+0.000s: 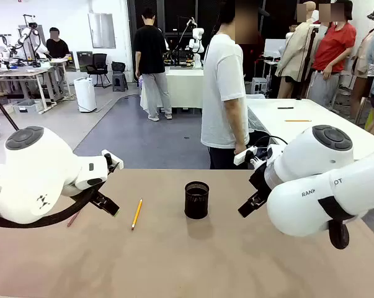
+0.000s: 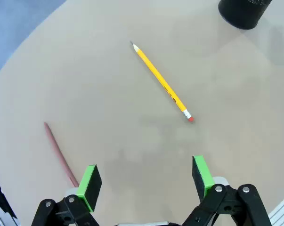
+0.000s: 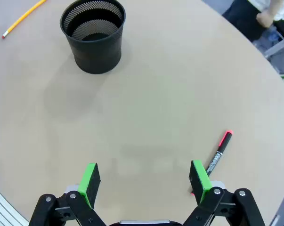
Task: Place the pens into the pen holder.
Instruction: Pick up a writing instrument from the table and place it into the Pen holder.
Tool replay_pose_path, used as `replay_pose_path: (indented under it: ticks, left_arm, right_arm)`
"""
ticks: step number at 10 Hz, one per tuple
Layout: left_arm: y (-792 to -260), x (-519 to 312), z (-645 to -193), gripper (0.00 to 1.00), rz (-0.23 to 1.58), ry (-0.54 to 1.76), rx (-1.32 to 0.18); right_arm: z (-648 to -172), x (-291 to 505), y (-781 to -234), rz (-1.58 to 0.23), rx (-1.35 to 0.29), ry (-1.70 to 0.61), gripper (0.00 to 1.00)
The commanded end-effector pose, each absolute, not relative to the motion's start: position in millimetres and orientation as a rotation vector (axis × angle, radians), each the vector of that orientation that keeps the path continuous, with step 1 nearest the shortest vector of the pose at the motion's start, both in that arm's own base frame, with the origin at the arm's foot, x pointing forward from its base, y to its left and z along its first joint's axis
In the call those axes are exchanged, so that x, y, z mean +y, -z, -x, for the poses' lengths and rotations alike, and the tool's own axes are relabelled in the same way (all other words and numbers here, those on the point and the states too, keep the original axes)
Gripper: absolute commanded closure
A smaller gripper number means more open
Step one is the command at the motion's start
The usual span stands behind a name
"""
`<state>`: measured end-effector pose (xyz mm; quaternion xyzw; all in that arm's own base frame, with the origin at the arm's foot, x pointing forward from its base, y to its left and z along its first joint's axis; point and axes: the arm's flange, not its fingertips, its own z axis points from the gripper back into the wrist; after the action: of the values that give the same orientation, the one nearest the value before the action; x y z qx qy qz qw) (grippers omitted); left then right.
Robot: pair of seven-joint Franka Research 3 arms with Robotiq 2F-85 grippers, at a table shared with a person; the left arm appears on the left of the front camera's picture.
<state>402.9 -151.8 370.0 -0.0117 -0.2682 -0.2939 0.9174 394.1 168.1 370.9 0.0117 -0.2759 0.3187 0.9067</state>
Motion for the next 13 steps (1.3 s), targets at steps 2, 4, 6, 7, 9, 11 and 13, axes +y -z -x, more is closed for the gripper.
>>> replay_pose_path:
  ticks: [2,4,6,7,9,11,13]
  left_arm:
    - [-370.1,-151.8,-402.9,0.00,0.024,0.604,-0.552]
    - [-370.1,-151.8,-402.9,0.00,0.024,0.604,-0.552]
    - [-370.1,-151.8,-402.9,0.00,0.024,0.604,-0.552]
    - [-370.1,-151.8,-402.9,0.00,0.024,0.604,-0.552]
    - [-370.1,-151.8,-402.9,0.00,0.024,0.604,-0.552]
    - [-370.1,-151.8,-402.9,0.00,0.024,0.604,-0.552]
    - [-370.1,-151.8,-402.9,0.00,0.024,0.604,-0.552]
  right_arm:
    - [-394.1,168.1,-370.9,-0.024,-0.570,-0.658,0.00]
    - [-394.1,168.1,-370.9,-0.024,-0.570,-0.658,0.00]
    - [-394.1,168.1,-370.9,-0.024,-0.570,-0.658,0.00]
    - [-394.1,168.1,-370.9,-0.024,-0.570,-0.658,0.00]
    - [-394.1,168.1,-370.9,-0.024,-0.570,-0.658,0.00]
    - [-394.1,168.1,-370.9,-0.024,-0.570,-0.658,0.00]
    - [-394.1,168.1,-370.9,-0.024,-0.570,-0.658,0.00]
